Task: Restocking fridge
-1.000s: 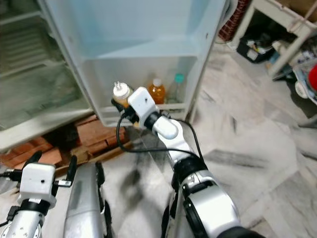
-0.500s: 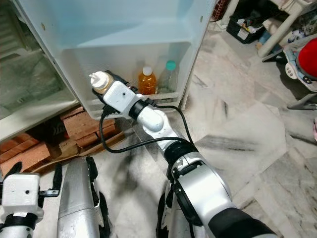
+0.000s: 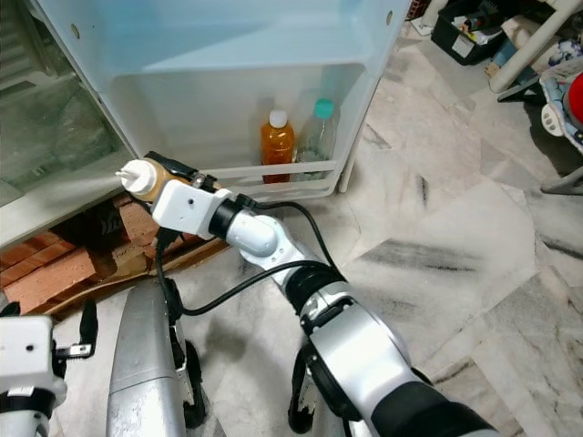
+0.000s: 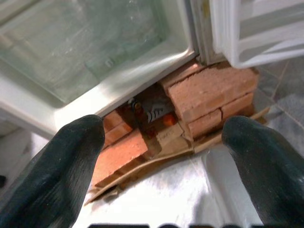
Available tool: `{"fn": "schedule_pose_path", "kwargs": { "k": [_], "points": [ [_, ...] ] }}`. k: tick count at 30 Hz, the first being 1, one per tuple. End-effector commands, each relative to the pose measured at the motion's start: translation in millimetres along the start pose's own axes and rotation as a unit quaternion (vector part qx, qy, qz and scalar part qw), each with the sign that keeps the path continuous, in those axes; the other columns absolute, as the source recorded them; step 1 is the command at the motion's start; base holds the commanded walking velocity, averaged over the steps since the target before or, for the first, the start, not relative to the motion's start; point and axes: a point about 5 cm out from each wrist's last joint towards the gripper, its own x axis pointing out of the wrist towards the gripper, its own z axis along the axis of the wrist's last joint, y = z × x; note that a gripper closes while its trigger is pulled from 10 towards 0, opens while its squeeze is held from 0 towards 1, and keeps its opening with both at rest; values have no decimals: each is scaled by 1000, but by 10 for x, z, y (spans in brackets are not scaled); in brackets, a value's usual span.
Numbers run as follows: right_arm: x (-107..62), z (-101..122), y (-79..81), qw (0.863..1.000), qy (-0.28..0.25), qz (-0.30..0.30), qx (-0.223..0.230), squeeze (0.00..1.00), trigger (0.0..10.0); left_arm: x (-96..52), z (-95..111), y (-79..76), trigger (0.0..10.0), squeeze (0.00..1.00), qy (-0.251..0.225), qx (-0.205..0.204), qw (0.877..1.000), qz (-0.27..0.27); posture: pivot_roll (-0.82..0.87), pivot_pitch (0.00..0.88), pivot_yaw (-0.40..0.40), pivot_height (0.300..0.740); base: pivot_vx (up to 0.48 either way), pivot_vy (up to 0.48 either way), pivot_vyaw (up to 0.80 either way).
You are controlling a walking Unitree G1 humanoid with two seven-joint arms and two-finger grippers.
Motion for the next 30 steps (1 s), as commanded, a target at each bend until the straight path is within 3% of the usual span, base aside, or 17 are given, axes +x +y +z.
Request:
{"fn": "schedule_pose_path", "kwargs": {
  "k": [1, 6, 10, 12, 18, 26, 30],
  "points": [
    [-89, -69, -47, 999, 6, -23, 36, 0, 10000, -4, -84, 9, 10000, 0, 21, 4, 1000, -2, 226, 319, -81, 521, 0, 0, 0],
    [-319, -271, -239, 983, 40, -109, 144, 0, 10000, 108, -99, -11, 10000, 0, 12, -3, 1000, -6, 191, 265, -79, 521, 0, 0, 0],
    [-574, -475, -242, 967, 90, -147, 190, 0, 10000, 227, -127, -31, 10000, 0, 9, -5, 1000, -12, 152, 211, -65, 521, 0, 0, 0],
    [-721, -526, -222, 960, 88, -159, 213, 0, 10000, 294, -145, -47, 10000, 0, 7, -9, 1000, -15, 134, 188, -60, 521, 0, 0, 0],
    [-1043, -497, -179, 945, 69, -217, 234, 0, 10000, 504, -180, -148, 10000, 0, 0, -35, 999, -29, 91, 90, -36, 521, 0, 0, 0],
    [-1095, -456, -140, 935, 75, -244, 247, 0, 10000, 747, -104, -277, 10000, 0, -29, -45, 997, -55, 71, 25, -16, 556, 0, 0, 0],
    [-1116, -420, -140, 940, 78, -237, 231, 0, 10000, 780, -107, -273, 10000, 0, -34, -50, 996, -59, 66, 21, -18, 560, 0, 0, 0]
  ]
}}
